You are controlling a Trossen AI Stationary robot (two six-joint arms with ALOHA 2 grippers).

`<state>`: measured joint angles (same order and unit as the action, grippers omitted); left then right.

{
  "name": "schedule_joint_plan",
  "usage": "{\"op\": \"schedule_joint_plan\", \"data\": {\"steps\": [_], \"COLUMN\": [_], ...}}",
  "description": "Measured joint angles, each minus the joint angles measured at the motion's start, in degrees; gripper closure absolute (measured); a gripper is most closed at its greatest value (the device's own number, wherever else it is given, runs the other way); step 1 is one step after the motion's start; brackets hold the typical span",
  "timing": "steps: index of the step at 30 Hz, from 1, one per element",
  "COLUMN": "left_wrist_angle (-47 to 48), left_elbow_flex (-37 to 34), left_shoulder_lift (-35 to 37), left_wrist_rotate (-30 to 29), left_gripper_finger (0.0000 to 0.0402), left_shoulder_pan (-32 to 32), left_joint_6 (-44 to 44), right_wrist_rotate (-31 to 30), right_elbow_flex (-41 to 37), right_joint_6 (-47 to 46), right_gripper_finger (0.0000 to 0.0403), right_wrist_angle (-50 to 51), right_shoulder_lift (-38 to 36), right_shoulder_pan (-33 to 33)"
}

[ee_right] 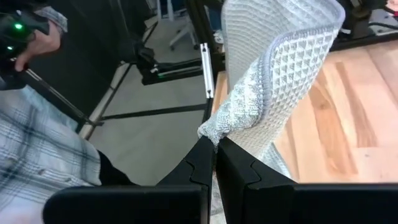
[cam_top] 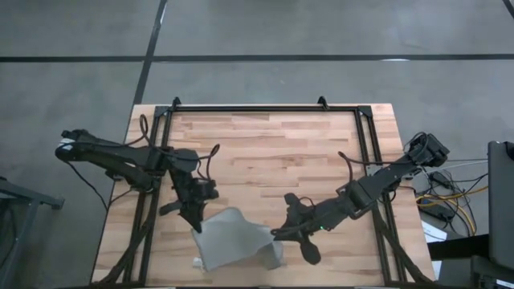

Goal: Fold microfiber towels
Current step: Prepare the microfiber cloth on the table

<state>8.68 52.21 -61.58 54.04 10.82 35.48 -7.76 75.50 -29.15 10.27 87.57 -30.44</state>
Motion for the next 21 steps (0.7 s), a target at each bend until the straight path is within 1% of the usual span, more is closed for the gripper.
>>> {"op": "schedule_joint_plan", "data": {"steps": [5, 8, 13, 16, 21], "left_wrist_angle": [0.54, 2.15, 8.90, 13.55, 19.35], "left_elbow_flex": [0.00, 0.00, 0.00, 0.00, 0.00], "left_shoulder_lift": [0.02, 0.01, 0.02, 0.02, 0.02], "left_wrist_rotate": [-1.20, -1.77, -3.78, -7.12, -14.61], "left_gripper_finger": [0.0400, 0.0400, 0.0400, 0.0400, 0.0400], "left_shoulder_pan": [-0.78, -1.23, -1.84, -1.87, -1.93], "left_joint_6": [0.20, 0.20, -0.85, -2.97, -6.76], "right_wrist_rotate": [-0.56, -2.70, -3.00, -4.63, -7.42], "right_elbow_flex": [-0.11, -0.15, -0.17, -0.17, -0.20], "right_joint_6": [0.61, 1.03, 1.09, 0.87, 0.72], "right_gripper_finger": [0.0394, 0.0394, 0.0394, 0.0394, 0.0394], "right_wrist_angle": [-0.01, 0.22, 0.48, 1.81, 4.02], "right_shoulder_lift": [-0.08, -0.07, -0.09, -0.13, -0.13], "right_shoulder_pan": [0.46, 0.55, 0.76, 0.83, 1.08]}}
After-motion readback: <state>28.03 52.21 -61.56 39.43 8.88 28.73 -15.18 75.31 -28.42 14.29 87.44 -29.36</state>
